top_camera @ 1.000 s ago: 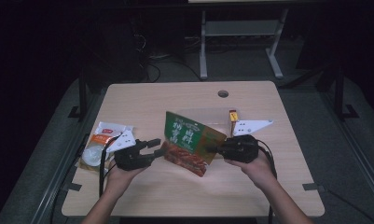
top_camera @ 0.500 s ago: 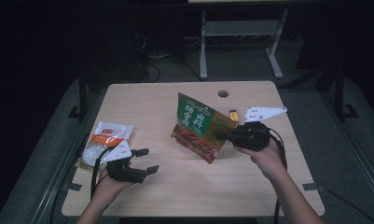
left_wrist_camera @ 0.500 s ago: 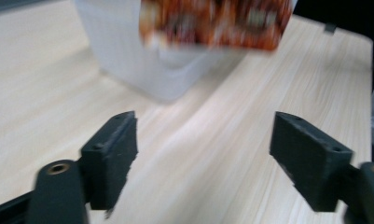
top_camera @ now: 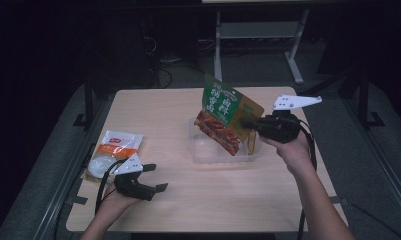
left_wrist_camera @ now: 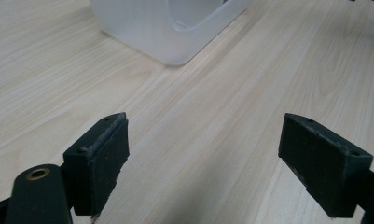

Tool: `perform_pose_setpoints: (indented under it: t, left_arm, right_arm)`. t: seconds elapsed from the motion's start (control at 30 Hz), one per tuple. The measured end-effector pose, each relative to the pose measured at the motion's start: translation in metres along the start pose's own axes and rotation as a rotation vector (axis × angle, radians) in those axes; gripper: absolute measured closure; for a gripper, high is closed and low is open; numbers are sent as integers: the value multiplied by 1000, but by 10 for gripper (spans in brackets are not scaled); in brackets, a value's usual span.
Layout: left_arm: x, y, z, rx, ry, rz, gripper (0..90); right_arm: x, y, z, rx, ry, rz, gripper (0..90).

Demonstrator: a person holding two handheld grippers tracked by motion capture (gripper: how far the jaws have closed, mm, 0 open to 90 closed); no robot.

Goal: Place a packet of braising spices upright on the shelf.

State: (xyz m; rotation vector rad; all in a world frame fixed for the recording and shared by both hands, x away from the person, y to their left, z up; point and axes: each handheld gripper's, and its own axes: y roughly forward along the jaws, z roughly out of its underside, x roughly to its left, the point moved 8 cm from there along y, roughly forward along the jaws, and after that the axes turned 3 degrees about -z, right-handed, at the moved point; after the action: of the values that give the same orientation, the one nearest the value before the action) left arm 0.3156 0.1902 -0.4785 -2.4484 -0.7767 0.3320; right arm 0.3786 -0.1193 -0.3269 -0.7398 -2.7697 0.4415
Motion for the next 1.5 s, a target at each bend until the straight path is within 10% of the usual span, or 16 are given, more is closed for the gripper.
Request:
perform_pose_setpoints:
  t: [0.53, 1.5]
  left_arm:
    - [-3, 8, 4, 26, 30, -5, 146]
    - [-7, 15, 11, 75, 67, 1, 143]
  right_arm:
    - [-39, -4, 5, -7, 70, 133, 900]
    - [-48, 1, 35, 77, 98, 188, 900]
